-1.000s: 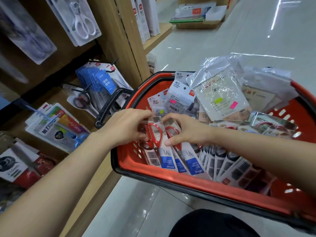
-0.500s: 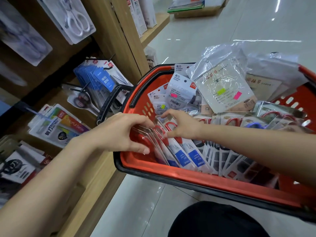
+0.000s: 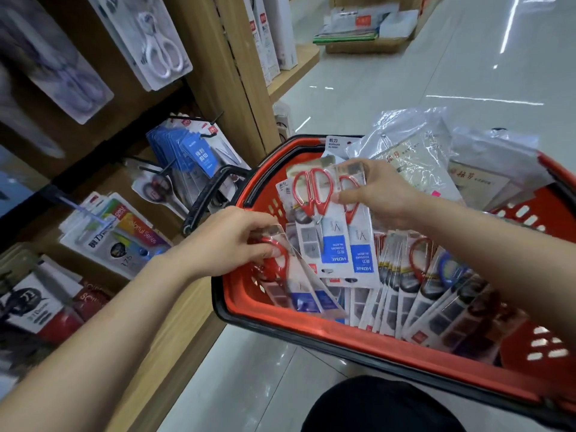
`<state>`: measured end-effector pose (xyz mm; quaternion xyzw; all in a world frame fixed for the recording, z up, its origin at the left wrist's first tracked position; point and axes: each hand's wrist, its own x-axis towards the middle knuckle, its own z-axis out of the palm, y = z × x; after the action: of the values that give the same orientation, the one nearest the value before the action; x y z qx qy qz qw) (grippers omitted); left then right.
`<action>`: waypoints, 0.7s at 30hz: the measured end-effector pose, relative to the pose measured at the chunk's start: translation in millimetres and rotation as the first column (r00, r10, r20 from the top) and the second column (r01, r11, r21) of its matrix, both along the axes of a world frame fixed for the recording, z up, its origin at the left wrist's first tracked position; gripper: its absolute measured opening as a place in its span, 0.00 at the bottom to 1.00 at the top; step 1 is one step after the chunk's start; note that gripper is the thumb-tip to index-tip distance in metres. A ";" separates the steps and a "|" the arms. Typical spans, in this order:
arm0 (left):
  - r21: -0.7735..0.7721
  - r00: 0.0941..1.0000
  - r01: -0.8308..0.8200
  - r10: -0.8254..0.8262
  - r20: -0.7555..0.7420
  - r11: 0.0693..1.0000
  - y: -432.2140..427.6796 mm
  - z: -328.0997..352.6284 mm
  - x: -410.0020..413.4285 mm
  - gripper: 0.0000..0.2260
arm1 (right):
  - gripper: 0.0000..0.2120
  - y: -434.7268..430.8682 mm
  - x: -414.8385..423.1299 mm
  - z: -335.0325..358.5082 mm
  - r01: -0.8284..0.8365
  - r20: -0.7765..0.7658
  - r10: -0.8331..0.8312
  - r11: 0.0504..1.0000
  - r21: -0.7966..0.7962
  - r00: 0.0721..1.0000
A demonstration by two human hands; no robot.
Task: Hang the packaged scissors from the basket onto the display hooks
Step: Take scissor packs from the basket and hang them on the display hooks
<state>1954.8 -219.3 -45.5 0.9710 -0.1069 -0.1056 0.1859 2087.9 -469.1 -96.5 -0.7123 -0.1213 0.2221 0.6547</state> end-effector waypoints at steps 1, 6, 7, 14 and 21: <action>-0.074 0.999 -0.046 0.047 0.017 0.996 1.8 4.9 -2.6 0.19 | 0.20 -2.7 0.6 4.2 0.040 -0.003 -0.040 0.999 0.032 0.999; -0.429 0.940 -0.262 0.330 0.090 0.865 10.4 29.2 -19.9 0.08 | 0.16 -4.9 3.2 26.0 0.158 -0.003 -0.160 0.967 0.198 0.987; -0.490 0.919 -0.291 0.382 0.096 0.822 11.4 33.3 -25.8 0.06 | 0.12 -3.8 3.8 31.8 0.166 0.001 -0.170 0.960 0.227 0.985; -0.851 0.664 -0.454 0.737 -0.127 0.263 38.3 39.4 -89.5 0.08 | 0.07 22.2 -1.5 73.7 0.267 -0.106 -0.247 0.849 0.456 0.963; -0.883 0.459 -0.387 0.775 -0.435 -0.267 81.0 32.2 -158.4 0.23 | 0.21 76.1 -30.0 87.6 0.274 -0.332 -0.097 0.794 0.543 0.938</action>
<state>1796.5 -138.2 -13.3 0.5221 0.3248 0.2481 0.7485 2057.9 -393.1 -8.8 -0.4465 -0.0157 0.2092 0.8698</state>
